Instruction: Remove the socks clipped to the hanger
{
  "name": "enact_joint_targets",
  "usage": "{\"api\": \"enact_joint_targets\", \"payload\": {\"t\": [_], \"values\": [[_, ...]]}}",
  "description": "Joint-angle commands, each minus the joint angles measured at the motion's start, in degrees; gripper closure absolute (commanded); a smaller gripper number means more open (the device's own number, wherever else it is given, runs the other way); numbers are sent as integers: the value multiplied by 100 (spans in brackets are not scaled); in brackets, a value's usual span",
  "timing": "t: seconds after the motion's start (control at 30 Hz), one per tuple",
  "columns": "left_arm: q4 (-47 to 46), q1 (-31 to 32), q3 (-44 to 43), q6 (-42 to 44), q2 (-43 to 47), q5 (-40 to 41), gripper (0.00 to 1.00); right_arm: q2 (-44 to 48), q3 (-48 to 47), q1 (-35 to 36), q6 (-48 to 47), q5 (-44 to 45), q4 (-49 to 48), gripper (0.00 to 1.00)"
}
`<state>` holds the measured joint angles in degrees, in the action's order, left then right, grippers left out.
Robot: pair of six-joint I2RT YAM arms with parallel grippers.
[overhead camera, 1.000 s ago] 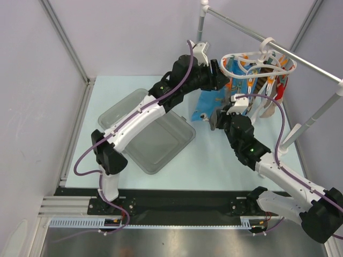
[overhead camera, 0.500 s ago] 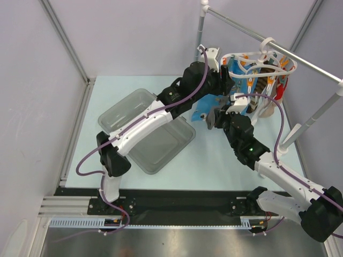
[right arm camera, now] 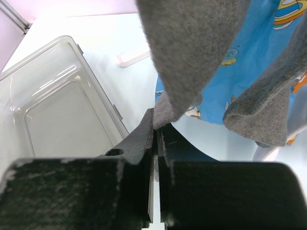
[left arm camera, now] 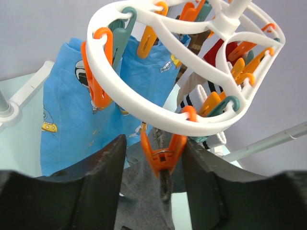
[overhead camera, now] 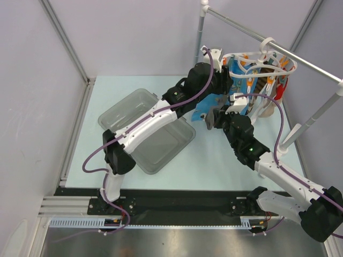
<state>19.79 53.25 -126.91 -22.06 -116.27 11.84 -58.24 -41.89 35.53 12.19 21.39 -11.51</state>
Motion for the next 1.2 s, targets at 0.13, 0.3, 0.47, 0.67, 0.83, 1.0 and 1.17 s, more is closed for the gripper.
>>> {"api": "enact_joint_targets", "payload": {"t": [0.13,0.3,0.47,0.67,0.83,1.0,1.17], "values": [[-397,45,-343,202,60,73,50,58,-162,33,82,-47,-317,100],[-415,45,-396,229,34,47,60,76,-153,33,73,-21,-291,100],[-388,45,-440,238,8,21,84,102,-135,24,73,-3,-282,100],[-397,45,-440,194,34,-58,100,190,-135,33,117,32,-168,100],[-327,45,-361,194,122,-146,65,392,-144,33,100,-29,192,100],[-283,45,262,203,508,-85,31,751,-214,33,30,-371,947,100],[-73,-113,1122,168,1228,-356,22,1095,-241,33,30,-793,1712,100]]}}
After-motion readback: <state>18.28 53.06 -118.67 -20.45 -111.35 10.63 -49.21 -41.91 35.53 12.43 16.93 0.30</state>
